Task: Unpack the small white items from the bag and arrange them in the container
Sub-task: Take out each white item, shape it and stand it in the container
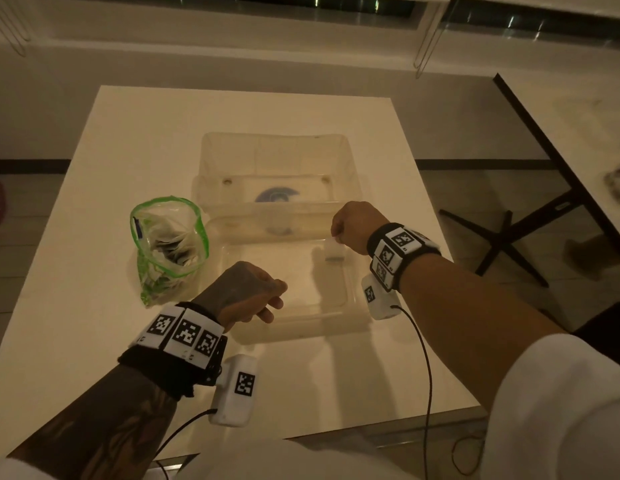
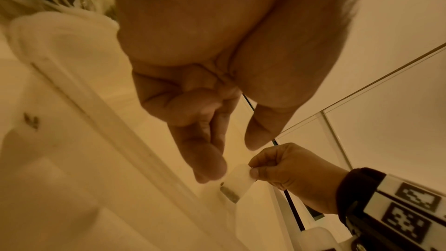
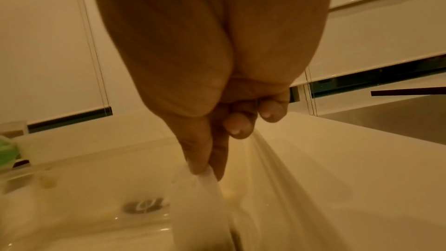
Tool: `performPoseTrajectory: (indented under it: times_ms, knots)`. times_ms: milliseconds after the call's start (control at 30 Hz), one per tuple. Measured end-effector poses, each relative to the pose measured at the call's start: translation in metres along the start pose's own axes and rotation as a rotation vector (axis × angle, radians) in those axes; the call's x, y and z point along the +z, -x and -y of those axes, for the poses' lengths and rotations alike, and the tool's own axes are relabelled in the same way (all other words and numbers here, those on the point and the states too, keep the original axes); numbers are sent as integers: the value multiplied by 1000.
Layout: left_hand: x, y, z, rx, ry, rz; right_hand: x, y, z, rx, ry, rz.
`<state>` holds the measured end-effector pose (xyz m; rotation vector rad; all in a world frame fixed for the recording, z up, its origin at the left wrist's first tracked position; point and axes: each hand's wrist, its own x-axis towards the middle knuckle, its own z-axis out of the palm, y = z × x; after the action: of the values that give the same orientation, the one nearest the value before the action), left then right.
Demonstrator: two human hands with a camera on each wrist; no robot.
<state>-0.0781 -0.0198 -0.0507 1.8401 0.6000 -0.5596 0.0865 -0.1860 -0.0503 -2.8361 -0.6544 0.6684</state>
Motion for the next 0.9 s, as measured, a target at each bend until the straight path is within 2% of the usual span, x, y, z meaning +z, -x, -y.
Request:
performPoseTrajectory:
  times_ms: [233,433,900]
  knots:
    - [1,-2,4,-9,7,7,2,-6,3,71,130,-30]
    - [-1,-5,7,-19,14,8,3,-3,1,52,292,-57]
    - [-2,-7,10,-2,28,13,2,-2,10,54,334,-64]
